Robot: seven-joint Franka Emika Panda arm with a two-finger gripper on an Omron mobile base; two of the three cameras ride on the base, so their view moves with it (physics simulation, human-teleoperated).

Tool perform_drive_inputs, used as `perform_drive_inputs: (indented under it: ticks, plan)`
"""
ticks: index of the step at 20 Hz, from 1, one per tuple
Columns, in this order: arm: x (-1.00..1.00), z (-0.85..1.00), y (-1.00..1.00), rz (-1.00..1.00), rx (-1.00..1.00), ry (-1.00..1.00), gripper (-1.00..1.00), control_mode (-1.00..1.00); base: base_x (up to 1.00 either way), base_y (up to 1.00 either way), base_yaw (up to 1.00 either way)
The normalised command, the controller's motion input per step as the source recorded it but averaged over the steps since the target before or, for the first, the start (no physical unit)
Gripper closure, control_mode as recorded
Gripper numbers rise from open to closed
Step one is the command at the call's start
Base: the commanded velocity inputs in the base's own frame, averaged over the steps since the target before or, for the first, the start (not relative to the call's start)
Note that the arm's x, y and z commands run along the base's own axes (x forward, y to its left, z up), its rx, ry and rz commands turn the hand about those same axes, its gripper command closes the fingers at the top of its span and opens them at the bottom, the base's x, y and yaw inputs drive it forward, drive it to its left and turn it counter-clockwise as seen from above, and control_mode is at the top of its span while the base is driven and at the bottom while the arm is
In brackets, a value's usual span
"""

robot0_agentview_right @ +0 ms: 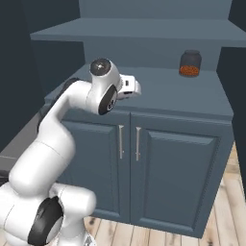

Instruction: Pick the bar and jam from the counter and place them in the cabinets closest to them.

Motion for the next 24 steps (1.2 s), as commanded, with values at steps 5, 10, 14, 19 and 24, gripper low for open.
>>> perform_drive_inputs:
  ticks: [5, 10, 14, 19, 24]
  plan:
    - [0.4, -0.01, 0.0, 0.02, 0.01, 0.08, 1.0, -1.0, 0.0, 0.0, 0.0]
    - [0.01, 0.0, 0.0, 0.0, 0.0, 0.0, 1.0, -1.0, 0.0, 0.0, 0.0]
    - [0.0, -0.16, 0.0, 0.0, -0.01, 0.01, 1.0, -1.0, 0.0, 0.0, 0.0]
    - [0.0, -0.28, 0.0, 0.0, -0.04, 0.02, 1.0, -1.0, 0.0, 0.0, 0.0]
    - [0.13, -0.15, 0.0, 0.0, -0.01, 0.0, 1.0, -1.0, 0.0, 0.0, 0.0]
